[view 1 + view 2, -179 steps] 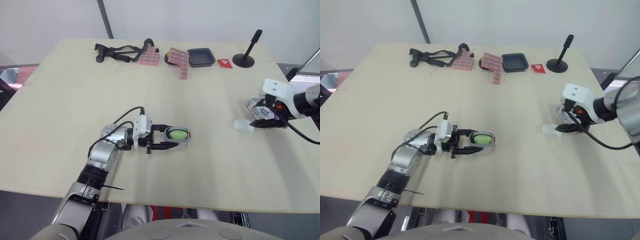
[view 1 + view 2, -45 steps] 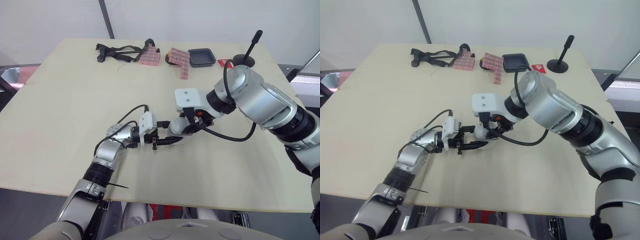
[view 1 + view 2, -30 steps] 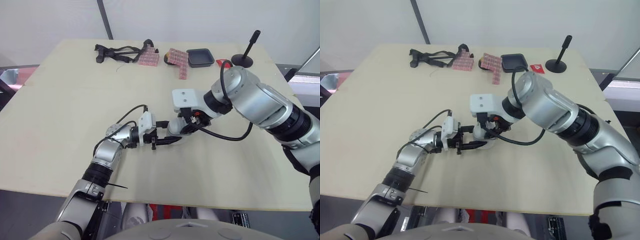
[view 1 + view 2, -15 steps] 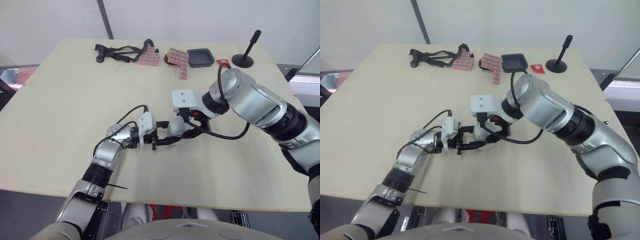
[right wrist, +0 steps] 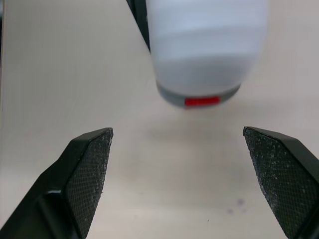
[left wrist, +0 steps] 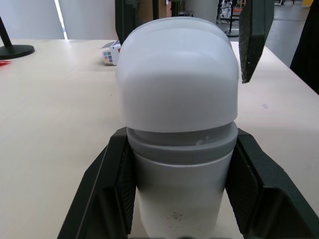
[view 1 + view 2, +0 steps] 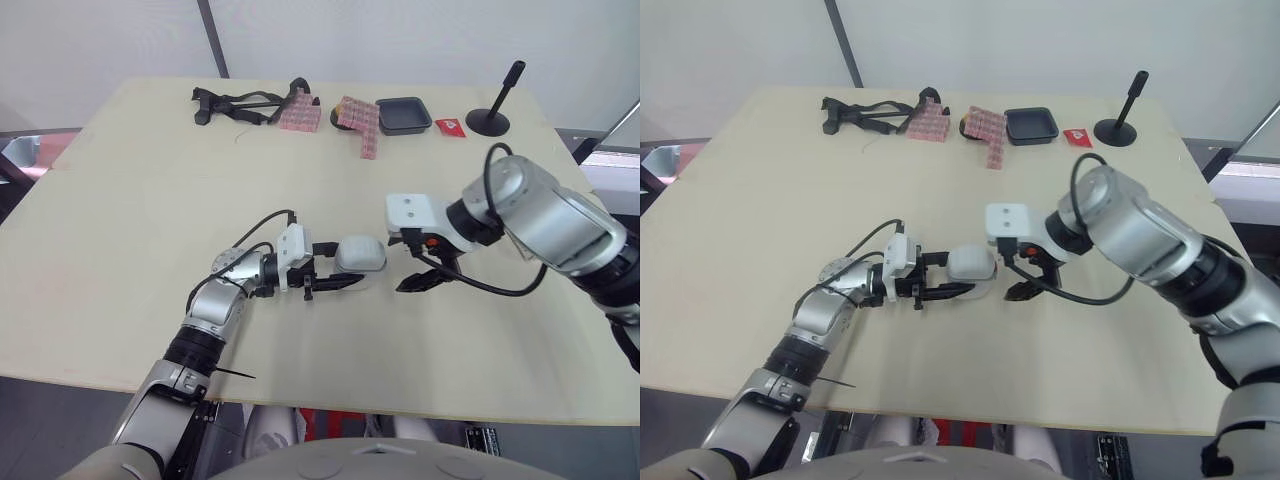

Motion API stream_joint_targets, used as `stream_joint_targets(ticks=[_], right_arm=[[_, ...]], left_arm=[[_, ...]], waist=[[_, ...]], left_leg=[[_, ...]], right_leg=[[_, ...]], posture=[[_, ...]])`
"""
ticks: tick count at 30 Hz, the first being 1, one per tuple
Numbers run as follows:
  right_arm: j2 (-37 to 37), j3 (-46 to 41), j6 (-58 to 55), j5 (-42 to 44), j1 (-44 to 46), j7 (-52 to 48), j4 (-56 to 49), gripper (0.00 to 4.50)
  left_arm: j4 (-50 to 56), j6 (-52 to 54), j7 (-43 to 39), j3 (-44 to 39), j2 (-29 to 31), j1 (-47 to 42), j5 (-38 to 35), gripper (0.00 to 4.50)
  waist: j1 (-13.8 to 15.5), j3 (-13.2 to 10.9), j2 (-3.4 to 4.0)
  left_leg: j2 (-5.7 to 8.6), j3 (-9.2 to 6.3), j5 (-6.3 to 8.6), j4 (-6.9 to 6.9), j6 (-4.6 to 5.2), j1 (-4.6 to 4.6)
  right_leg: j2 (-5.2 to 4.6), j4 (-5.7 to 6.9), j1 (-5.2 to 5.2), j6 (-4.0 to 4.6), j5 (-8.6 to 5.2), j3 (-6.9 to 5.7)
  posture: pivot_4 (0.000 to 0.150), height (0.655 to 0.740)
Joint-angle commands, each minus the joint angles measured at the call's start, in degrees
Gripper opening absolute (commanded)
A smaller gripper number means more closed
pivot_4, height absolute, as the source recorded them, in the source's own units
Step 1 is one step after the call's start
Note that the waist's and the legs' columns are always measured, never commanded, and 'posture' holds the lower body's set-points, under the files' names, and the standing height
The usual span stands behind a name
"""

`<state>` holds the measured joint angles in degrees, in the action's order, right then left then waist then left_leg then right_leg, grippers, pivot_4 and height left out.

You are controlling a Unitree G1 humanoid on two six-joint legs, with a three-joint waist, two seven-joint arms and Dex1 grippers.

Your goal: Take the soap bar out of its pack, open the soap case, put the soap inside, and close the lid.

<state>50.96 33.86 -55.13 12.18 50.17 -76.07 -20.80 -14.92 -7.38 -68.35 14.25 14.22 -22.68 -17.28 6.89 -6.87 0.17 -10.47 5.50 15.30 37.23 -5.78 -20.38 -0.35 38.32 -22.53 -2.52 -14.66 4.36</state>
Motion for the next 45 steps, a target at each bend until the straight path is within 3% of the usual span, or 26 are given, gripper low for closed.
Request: stream_joint_targets(ticks=[1, 9, 18, 26, 32, 45], right_arm=[[0.87, -6.57, 3.62, 1.50, -3.55, 1.86, 0.12, 4.49], [-2.94, -23.36, 22.68, 7.56, -20.27, 3.78, 9.00, 4.49], [-10.29, -32.10, 46.63, 9.29, -34.95, 2.79, 20.98, 4.49], [-14.10, -35.17, 61.70, 9.00, -38.84, 2.74, 30.76, 2.01], [-15.82, -36.78, 62.05, 12.43, -37.55, 3.20, 28.28, 0.02], [-19.84, -31.67, 40.11, 22.57, -28.53, 12.08, 6.54, 0.02]], left_arm=[[0.92, -0.24, -0.43, -0.75, 0.58, -0.21, -0.41, 1.89], [0.36, -0.48, -1.49, -1.66, 1.36, -0.48, -0.97, 1.89], [-0.42, -1.08, -1.56, -2.57, 1.40, -0.95, -1.09, 1.89], [0.15, -0.61, -1.56, -2.74, 1.36, -0.84, -1.15, 1.89], [0.91, 0.01, -1.91, -2.62, 1.54, -0.48, -1.42, 1.89], [1.68, 0.65, -1.87, -2.04, 1.14, -0.24, -1.25, 1.89]], waist=[[0.04, 0.00, 0.00], [0.43, 0.02, -0.04], [0.06, 0.02, -0.04], [-0.72, 0.02, -0.04], [-0.81, 0.02, -0.04], [-0.52, 0.02, -0.03]], left_leg=[[-0.01, 0.00, 0.00, 0.00, 0.00, 0.00], [0.00, -0.01, 0.01, 0.01, 0.01, -0.09], [0.01, -0.02, 0.02, 0.01, 0.02, -0.15], [0.02, -0.04, 0.01, 0.01, 0.03, -0.18], [0.02, -0.05, 0.01, 0.01, 0.03, -0.18], [0.02, -0.06, 0.01, -0.01, 0.03, -0.16]], right_leg=[[0.00, 0.00, 0.01, 0.00, 0.00, -0.01], [-0.02, -0.07, 0.00, 0.00, 0.00, -0.03], [-0.04, -0.11, -0.03, 0.00, 0.00, -0.05], [-0.09, -0.12, -0.03, 0.00, 0.00, -0.10], [-0.07, -0.12, -0.02, 0.00, 0.00, -0.11], [0.02, -0.14, -0.02, 0.00, 0.00, -0.15]], posture=[[0.150, 0.7400], [0.150, 0.7400], [0.150, 0.7400], [0.150, 0.7400], [0.150, 0.7400], [0.150, 0.7400]])
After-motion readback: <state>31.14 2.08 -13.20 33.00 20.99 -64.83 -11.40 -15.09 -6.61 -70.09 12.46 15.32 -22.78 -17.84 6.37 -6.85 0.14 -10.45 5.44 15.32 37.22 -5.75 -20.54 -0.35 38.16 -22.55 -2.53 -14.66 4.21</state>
